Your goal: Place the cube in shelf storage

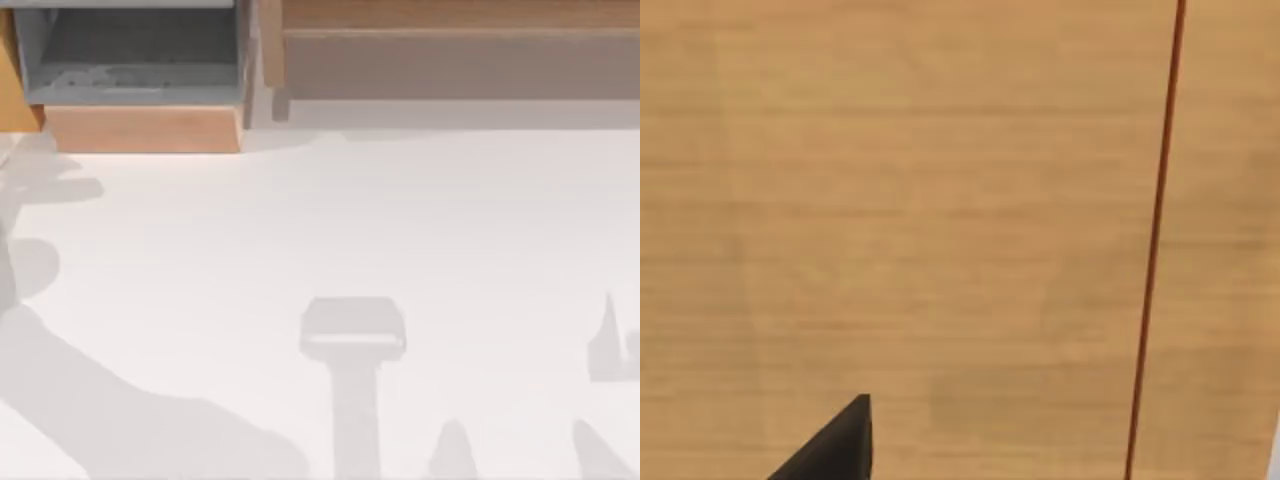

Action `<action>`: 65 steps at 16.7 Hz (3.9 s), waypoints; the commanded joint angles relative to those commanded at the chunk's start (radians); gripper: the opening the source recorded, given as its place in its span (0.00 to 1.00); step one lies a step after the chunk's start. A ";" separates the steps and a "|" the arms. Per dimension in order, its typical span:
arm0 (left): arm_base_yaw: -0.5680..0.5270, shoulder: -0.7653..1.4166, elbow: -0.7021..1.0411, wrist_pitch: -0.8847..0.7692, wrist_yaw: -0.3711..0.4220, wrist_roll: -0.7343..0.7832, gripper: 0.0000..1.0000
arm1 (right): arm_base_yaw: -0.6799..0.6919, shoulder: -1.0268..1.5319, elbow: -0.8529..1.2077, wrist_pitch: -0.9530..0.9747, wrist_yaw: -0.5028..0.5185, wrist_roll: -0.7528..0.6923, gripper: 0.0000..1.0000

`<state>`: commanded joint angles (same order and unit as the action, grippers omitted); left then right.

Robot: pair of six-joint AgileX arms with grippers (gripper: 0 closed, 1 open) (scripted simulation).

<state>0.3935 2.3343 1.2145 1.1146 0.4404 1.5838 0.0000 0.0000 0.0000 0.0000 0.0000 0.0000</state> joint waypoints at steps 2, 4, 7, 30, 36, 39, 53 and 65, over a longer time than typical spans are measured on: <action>0.000 0.000 0.000 0.000 0.000 0.000 1.00 | 0.000 0.000 0.000 0.000 0.000 0.000 1.00; 0.000 0.000 0.000 0.000 0.000 0.000 0.92 | 0.000 0.000 0.000 0.000 0.000 0.000 1.00; 0.000 0.000 0.000 0.000 0.000 0.000 0.70 | 0.000 0.000 0.000 0.000 0.000 0.000 1.00; 0.032 -0.044 -0.107 0.051 0.029 -0.002 0.00 | 0.000 0.000 0.000 0.000 0.000 0.000 1.00; 0.074 -0.118 -0.278 0.139 0.069 -0.002 0.00 | 0.000 0.000 0.000 0.000 0.000 0.000 1.00; 0.070 -0.112 -0.274 0.135 0.067 -0.002 0.00 | 0.000 0.000 0.000 0.000 0.000 0.000 1.00; 0.161 -0.217 -0.518 0.272 0.160 0.005 0.00 | 0.000 0.000 0.000 0.000 0.000 0.000 1.00; 0.285 -0.299 -0.730 0.393 0.283 0.012 0.08 | 0.000 0.000 0.000 0.000 0.000 0.000 1.00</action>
<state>0.6784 2.0356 0.4850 1.5071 0.7230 1.5954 0.0000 0.0000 0.0000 0.0000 0.0000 0.0000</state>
